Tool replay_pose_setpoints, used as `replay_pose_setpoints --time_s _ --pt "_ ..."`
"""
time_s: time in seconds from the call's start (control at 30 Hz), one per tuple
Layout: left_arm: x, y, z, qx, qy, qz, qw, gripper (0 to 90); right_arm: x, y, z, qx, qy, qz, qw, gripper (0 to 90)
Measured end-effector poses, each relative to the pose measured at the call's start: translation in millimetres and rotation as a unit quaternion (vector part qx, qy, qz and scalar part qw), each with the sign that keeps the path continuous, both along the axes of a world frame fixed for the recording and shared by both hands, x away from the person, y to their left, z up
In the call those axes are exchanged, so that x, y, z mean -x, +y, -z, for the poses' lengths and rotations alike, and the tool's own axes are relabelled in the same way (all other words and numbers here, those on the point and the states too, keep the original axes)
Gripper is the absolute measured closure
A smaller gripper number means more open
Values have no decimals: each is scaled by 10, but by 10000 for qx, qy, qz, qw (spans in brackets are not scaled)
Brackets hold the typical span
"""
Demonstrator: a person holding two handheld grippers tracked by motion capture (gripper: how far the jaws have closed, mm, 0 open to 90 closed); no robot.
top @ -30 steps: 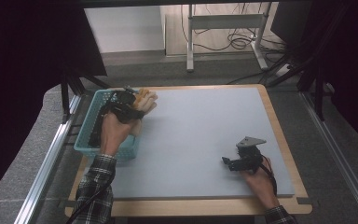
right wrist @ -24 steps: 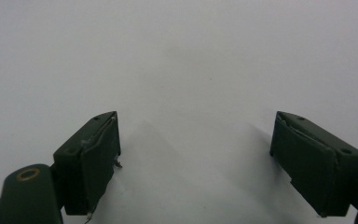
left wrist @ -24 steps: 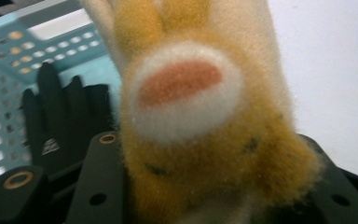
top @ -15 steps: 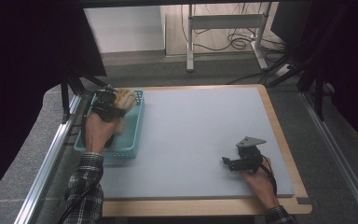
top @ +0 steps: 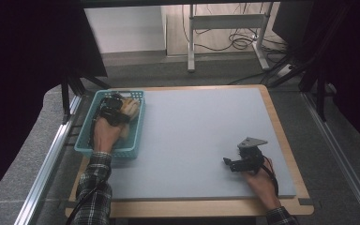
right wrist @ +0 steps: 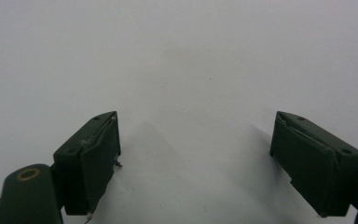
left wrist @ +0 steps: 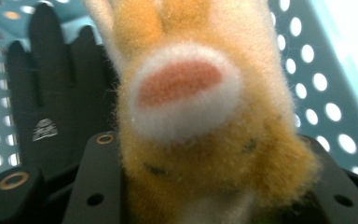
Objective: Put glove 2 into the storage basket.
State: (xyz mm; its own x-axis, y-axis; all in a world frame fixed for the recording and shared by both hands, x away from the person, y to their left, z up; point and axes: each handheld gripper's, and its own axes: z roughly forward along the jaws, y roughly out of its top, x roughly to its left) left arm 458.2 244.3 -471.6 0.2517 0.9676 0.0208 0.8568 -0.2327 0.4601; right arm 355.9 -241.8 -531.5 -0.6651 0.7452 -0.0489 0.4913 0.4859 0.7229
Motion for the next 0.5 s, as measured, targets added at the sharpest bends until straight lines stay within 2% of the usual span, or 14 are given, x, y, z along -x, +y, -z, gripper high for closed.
replay_pose_setpoints --time_s 0.13,0.27,0.33,0.37,0.4,0.5 --pt "-55 -67 74 -43 109 88 9999 524 0 0 0 -3 1 -2 10000 155" --pt "-136 -162 209 -279 329 184 9989 503 0 0 0 -1 -1 0 10000 155" --pt "-162 -161 260 -268 460 197 9984 489 0 0 0 -2 0 0 10000 155" --pt "-162 -161 260 -268 460 197 9984 474 0 0 0 -2 0 0 10000 155" --pt "-182 -146 315 -208 631 212 9976 444 0 0 0 -2 0 0 10000 155" --pt "-189 -117 345 -160 702 182 9972 353 0 0 0 -5 1 -2 10000 155"
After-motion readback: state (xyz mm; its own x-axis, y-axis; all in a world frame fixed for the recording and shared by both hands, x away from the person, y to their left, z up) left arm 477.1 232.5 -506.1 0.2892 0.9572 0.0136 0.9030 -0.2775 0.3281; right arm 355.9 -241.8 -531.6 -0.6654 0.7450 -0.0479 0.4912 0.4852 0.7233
